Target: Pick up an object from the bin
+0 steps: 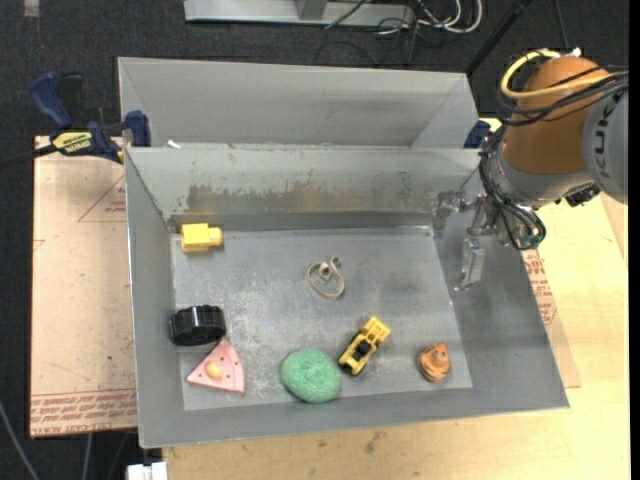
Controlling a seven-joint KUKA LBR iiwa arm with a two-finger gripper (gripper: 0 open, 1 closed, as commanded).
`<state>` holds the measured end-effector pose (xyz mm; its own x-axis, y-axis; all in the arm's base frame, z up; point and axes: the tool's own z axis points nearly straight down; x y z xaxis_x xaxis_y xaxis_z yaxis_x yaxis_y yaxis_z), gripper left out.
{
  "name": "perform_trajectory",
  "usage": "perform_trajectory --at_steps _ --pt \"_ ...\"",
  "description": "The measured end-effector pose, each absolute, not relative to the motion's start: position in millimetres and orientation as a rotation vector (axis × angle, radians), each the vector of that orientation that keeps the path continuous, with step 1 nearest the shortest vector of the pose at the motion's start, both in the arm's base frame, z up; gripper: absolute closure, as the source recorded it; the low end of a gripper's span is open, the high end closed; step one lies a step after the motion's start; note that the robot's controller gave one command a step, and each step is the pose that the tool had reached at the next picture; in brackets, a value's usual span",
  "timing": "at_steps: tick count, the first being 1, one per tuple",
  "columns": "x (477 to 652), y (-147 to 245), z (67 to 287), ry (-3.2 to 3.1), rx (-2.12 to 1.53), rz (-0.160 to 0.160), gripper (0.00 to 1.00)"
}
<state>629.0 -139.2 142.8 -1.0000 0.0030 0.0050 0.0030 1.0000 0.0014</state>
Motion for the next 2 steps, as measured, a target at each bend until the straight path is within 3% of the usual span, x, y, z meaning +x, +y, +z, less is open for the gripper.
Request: perform_trajectory --at_steps 1,2 --pt "630.8 -138.6 148.1 -3.144 0.000 0.000 0.00" --pt "592.3 -81.1 92.0 -3.142 0.147 0.000 0.00"
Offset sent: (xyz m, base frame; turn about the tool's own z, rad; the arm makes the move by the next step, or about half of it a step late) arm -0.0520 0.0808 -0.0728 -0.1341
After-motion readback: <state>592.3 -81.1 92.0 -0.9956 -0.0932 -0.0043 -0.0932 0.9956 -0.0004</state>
